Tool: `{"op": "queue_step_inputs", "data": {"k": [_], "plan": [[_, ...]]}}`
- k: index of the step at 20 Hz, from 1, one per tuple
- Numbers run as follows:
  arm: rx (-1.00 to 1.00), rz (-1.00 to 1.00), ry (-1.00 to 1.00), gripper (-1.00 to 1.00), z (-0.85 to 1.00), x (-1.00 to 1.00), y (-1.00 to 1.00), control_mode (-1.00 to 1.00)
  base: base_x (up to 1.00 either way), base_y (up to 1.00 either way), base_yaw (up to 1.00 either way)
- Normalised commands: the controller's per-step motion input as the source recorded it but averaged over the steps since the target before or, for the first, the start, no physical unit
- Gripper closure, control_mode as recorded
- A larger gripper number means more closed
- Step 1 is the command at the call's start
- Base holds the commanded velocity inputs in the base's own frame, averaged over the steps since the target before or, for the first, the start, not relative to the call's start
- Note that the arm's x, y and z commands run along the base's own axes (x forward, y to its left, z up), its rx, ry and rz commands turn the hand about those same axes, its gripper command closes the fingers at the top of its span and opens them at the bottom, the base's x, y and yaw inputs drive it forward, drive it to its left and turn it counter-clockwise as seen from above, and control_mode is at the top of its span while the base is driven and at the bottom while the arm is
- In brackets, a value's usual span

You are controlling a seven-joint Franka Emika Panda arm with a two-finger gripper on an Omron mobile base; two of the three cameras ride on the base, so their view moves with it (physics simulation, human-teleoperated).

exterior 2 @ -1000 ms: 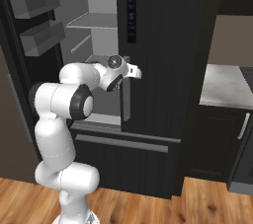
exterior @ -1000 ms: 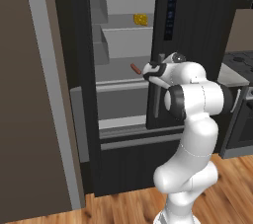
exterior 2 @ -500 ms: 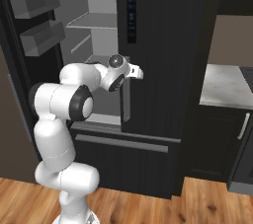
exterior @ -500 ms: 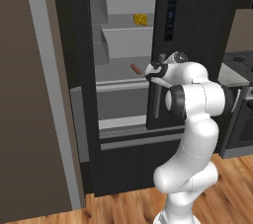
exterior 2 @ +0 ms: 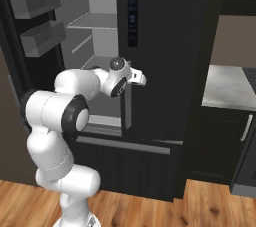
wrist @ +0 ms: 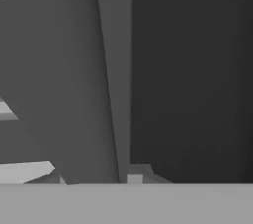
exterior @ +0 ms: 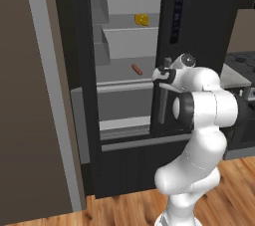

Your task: Retrieve the sausage and cheese from the fridge and place them on the cutting board on the counter.

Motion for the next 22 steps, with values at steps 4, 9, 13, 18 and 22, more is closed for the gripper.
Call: {"op": "queue_step_inputs", "data": {"k": [4,9,13,18,22], "plan": [[0.02,0.00,0.03,1.00,0.08,-0.92,-0.65,-1.00,0.00,0.00,0.00],[0.00,0.00,0.02,1.00,0.13,-0.99,-0.80,-1.00,0.00,0.00,0.00],[0.00,0.00,0.01,1.00,0.14,-1.00,-0.87,-1.00,0.00,0.00,0.00],[0.00,0.00,0.01,1.00,0.16,-0.93,-0.77,-1.00,0.00,0.00,0.00],[0.03,-0.04,0.03,1.00,0.26,-0.80,-0.02,-1.00,0.00,0.00,0.00]]}}
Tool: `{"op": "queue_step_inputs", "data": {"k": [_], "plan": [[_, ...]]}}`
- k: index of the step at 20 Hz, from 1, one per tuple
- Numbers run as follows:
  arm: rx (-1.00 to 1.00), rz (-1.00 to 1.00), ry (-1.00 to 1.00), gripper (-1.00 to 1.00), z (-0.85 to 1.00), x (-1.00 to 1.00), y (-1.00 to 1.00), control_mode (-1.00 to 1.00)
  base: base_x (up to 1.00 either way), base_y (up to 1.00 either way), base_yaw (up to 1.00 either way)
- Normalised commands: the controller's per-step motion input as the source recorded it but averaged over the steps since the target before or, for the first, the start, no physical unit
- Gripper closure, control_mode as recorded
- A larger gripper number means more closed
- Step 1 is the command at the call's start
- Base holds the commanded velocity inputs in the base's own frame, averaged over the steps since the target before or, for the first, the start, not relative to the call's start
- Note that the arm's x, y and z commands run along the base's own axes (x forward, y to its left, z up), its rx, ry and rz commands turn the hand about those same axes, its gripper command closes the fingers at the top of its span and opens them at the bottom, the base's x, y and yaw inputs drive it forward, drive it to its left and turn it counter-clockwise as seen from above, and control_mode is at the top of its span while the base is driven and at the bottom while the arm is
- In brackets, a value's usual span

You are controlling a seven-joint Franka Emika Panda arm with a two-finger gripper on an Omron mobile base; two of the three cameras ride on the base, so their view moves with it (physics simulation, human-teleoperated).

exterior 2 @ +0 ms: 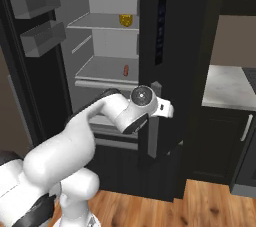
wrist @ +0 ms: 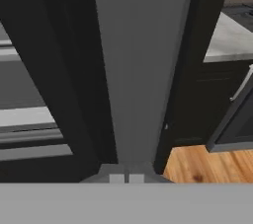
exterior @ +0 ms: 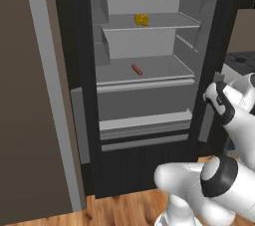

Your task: Retrieve the sausage and cheese from the fridge and place them on the cutting board on the counter.

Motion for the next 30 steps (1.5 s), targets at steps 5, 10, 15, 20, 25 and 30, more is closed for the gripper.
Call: {"op": "queue_step_inputs", "data": {"k": [5,10,15,20,25,30], "plan": [[0.04,-0.08,0.05,1.00,0.08,-0.82,0.40,-1.00,0.00,0.00,0.00],[0.04,-0.07,0.10,-1.00,0.09,-0.45,0.62,-1.00,0.00,0.00,0.00],[0.08,-0.06,0.11,-1.00,0.13,0.08,0.59,-1.00,0.00,0.00,0.00],[0.15,-0.14,0.04,-1.00,0.19,0.51,0.27,-1.00,0.00,0.00,0.00],[0.22,-0.25,0.00,-1.00,0.17,0.54,0.18,-1.00,0.00,0.00,0.00],[0.23,-0.35,0.00,-1.00,0.03,0.79,0.16,-1.00,0.00,0.00,0.00]]}}
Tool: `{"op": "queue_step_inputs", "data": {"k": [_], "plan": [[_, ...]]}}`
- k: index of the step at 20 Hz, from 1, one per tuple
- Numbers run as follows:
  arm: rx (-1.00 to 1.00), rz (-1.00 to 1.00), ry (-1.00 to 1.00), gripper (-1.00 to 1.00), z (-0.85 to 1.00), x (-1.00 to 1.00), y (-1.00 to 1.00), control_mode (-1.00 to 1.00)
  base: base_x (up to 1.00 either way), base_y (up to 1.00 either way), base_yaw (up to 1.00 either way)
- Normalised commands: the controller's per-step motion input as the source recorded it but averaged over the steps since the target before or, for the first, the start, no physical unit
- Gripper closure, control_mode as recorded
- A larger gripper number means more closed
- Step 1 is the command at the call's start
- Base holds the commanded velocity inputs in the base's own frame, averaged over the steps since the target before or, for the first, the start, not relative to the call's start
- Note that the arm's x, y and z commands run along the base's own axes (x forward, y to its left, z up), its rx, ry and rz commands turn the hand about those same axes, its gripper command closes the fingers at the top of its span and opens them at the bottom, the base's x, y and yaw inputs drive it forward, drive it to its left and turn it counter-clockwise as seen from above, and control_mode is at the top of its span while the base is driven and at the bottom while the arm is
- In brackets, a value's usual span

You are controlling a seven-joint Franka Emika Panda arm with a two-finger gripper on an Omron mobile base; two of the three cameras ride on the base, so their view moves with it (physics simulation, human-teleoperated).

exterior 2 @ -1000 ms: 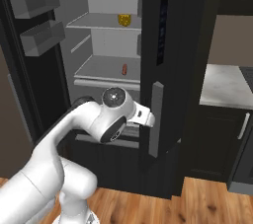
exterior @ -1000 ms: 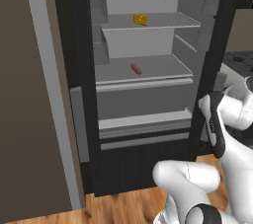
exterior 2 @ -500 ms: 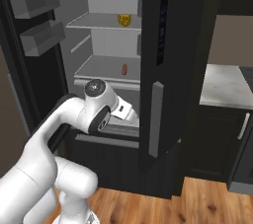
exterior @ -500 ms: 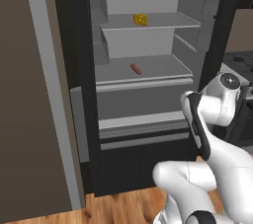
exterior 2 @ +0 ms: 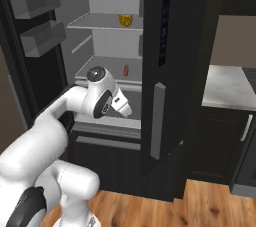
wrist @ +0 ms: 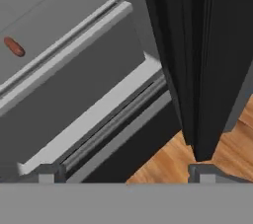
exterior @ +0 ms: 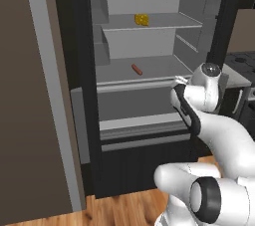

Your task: Retrieve the sausage and cheese from the fridge and place them on the cutting board on the counter.

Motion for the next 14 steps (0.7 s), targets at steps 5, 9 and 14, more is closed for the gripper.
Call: {"op": "queue_step_inputs", "data": {"k": [5,9,14], "plan": [[0.23,-0.41,0.01,-1.00,0.01,0.71,0.04,-1.00,0.00,0.00,0.00],[0.17,-0.44,0.00,-1.00,0.00,0.48,-0.32,-1.00,0.00,0.00,0.00],[0.17,-0.43,0.00,-1.00,0.00,0.34,-0.51,-1.00,0.00,0.00,0.00]]}}
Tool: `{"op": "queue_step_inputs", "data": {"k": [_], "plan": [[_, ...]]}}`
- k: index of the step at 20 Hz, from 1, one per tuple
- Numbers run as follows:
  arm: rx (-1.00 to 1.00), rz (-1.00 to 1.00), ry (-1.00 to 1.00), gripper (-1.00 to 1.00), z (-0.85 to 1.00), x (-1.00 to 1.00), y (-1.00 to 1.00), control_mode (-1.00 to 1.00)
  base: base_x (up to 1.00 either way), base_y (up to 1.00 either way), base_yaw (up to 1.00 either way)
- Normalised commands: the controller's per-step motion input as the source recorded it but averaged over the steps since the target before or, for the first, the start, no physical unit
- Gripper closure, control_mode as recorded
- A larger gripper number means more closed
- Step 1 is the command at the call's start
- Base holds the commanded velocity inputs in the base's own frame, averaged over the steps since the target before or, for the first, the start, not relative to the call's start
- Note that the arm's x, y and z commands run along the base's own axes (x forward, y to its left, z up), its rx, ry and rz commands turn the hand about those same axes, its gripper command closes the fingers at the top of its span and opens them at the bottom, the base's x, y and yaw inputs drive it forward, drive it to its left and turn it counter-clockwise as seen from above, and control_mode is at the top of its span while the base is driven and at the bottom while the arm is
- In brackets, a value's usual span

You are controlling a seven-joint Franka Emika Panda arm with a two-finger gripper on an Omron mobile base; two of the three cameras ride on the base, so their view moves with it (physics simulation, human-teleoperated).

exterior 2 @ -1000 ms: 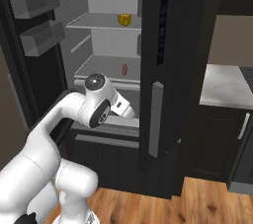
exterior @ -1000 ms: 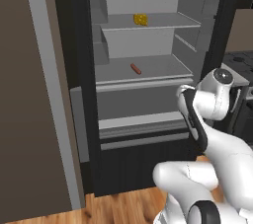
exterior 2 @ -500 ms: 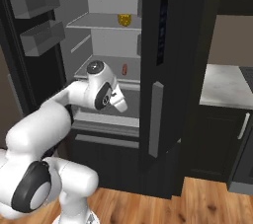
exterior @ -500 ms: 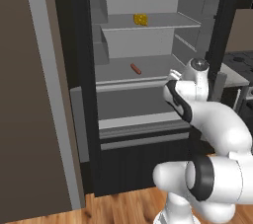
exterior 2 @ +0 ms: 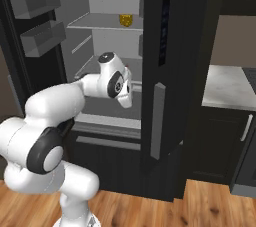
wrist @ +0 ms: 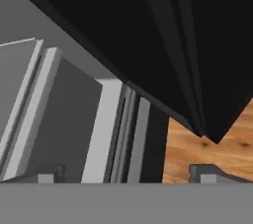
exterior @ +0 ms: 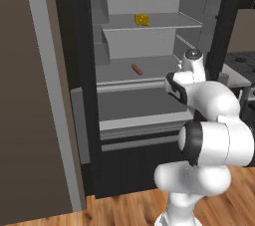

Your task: Retrieve the sausage and cheese from the fridge and place them on the cutting board on the counter.

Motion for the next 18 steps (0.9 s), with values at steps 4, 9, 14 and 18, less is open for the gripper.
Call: {"op": "queue_step_inputs", "data": {"k": [4,9,14,18], "plan": [[0.20,-0.46,0.00,-1.00,0.00,0.06,-0.23,-1.00,0.00,0.00,0.00],[0.23,-0.45,0.00,-1.00,0.00,-0.02,-0.16,-1.00,0.00,0.00,0.00],[0.22,-0.42,0.00,-1.00,-0.07,-0.15,-0.27,-1.00,0.00,0.00,0.00],[0.16,-0.41,0.00,-1.00,-0.13,-0.27,-0.46,-1.00,0.00,0.00,0.00]]}}
